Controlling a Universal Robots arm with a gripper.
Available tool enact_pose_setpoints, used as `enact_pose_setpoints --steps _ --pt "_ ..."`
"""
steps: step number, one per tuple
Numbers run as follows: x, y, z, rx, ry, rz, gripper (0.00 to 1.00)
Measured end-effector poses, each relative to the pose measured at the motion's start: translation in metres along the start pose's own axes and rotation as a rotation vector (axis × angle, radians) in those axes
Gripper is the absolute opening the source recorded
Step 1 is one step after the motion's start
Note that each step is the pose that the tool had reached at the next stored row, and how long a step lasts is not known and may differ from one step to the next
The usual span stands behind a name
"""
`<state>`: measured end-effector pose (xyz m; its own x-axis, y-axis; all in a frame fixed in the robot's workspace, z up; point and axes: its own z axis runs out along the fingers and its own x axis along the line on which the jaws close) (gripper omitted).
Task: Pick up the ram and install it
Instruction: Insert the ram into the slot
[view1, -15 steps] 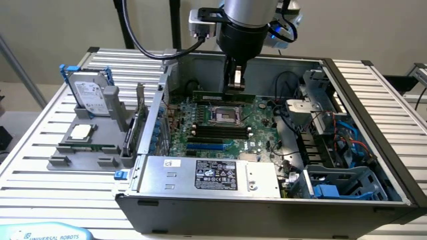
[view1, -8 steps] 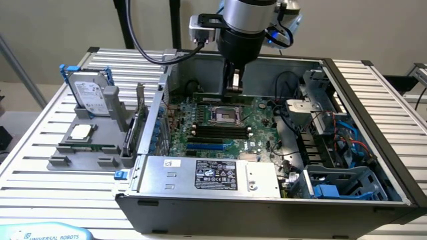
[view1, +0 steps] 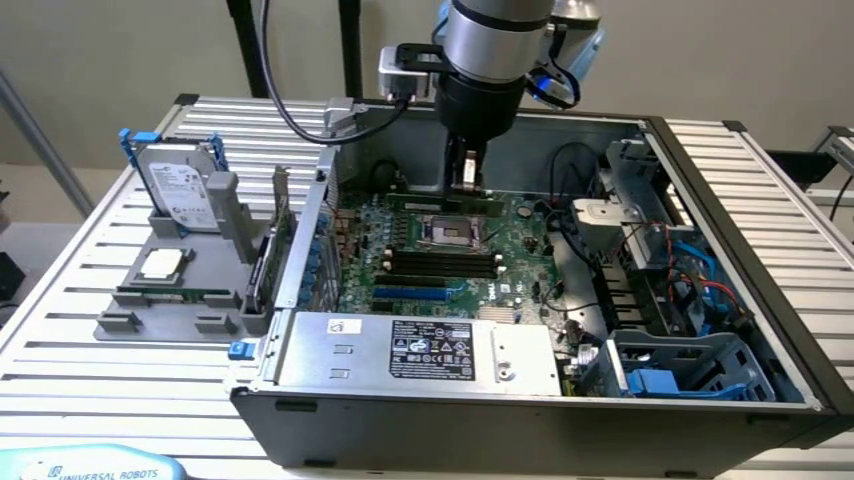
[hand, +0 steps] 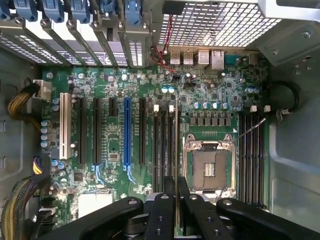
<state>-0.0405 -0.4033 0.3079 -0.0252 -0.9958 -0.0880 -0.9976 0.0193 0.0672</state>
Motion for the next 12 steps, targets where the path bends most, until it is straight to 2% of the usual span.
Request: enact_pose_setpoints --steps 6,12 --pt "0.001 -0.0025 0.0106 0.0 0.0009 0.0 0.14" --pt "0.002 -0.0067 0.0213 0.0002 0.0067 0.0 0.14"
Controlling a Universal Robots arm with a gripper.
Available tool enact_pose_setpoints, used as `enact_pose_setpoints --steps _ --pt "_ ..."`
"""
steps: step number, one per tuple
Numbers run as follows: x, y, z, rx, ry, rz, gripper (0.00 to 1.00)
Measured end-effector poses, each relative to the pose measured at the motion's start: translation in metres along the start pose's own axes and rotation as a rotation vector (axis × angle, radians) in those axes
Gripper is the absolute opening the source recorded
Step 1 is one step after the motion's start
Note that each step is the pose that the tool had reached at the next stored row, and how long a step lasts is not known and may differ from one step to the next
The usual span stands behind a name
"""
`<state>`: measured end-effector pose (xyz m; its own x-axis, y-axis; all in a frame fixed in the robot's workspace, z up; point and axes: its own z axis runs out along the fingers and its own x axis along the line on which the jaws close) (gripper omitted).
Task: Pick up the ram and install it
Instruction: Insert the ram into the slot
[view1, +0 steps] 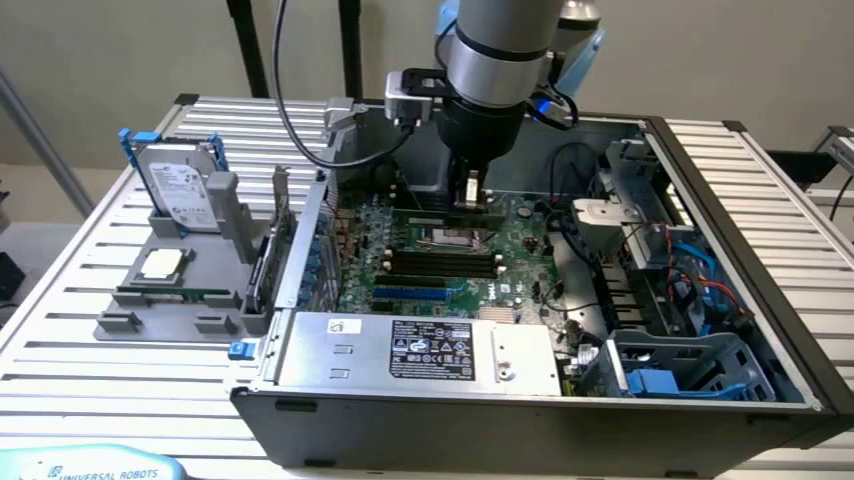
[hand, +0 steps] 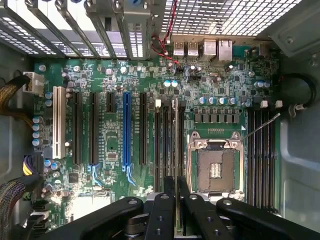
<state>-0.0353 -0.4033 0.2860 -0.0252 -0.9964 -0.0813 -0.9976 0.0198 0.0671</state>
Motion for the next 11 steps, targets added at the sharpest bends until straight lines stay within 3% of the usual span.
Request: enact_pose_setpoints --steps 8,11 --pt "0.001 -0.0059 0.0123 0.0005 0.0195 0.001 0.14" --pt "0.001 -0.0063 0.0177 0.0005 0.0205 0.001 0.14"
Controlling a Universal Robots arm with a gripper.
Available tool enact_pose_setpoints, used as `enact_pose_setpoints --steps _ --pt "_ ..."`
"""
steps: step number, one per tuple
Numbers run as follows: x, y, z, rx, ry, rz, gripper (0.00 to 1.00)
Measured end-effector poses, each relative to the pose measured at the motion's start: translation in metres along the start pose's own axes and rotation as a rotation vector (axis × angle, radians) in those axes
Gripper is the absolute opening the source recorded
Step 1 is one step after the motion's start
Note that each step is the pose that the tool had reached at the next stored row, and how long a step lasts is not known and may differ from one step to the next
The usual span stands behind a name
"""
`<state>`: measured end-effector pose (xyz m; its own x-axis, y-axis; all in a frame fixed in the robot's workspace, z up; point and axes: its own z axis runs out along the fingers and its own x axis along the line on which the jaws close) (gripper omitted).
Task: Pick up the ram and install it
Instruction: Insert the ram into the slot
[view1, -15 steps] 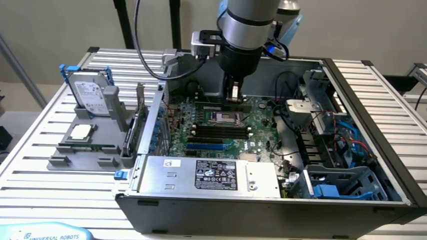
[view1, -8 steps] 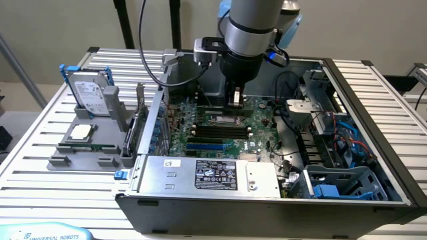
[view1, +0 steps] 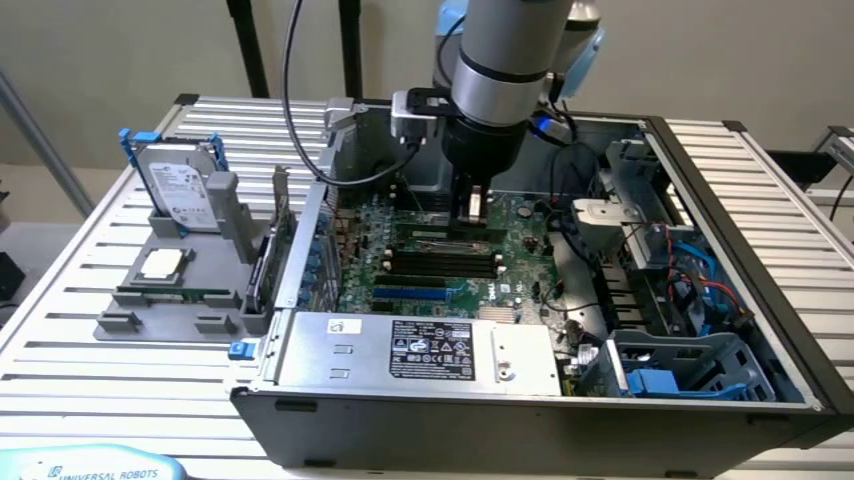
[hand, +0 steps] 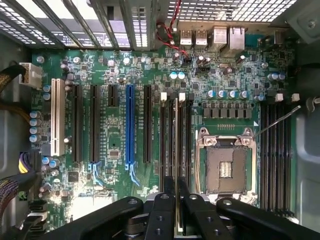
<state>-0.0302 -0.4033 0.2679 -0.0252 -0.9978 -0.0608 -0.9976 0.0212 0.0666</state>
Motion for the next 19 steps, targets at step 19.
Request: enact_pose_setpoints --steps 19 --pt "0.005 -0.0013 0.0296 0.0032 0.0021 0.0 0.14"
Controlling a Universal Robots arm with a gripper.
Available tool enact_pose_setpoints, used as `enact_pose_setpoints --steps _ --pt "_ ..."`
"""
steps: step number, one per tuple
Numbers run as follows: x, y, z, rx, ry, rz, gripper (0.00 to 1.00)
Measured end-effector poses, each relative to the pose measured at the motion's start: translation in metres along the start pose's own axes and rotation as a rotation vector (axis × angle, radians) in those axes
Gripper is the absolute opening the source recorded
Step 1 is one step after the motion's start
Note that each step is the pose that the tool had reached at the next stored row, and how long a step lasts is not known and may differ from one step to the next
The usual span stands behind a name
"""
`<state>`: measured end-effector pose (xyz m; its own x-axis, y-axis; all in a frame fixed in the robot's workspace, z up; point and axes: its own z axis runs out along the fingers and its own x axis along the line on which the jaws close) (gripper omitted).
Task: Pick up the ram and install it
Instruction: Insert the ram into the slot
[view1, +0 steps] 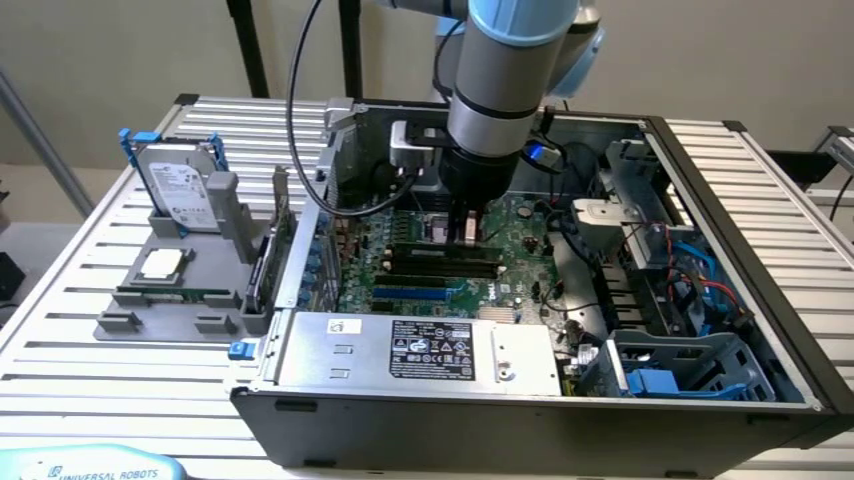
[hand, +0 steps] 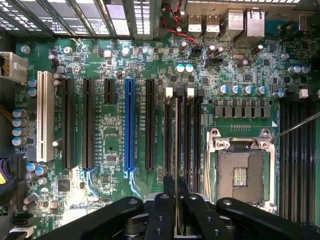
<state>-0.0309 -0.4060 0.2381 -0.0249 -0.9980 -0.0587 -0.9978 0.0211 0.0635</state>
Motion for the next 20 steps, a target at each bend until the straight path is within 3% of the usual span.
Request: enact_pose_setpoints --steps 5,20 --pt "0.001 0.001 0.0011 0.0021 0.0005 0.0 0.14" --pt "0.0018 0.003 0.0053 0.0102 0.0114 0.0 0.14"
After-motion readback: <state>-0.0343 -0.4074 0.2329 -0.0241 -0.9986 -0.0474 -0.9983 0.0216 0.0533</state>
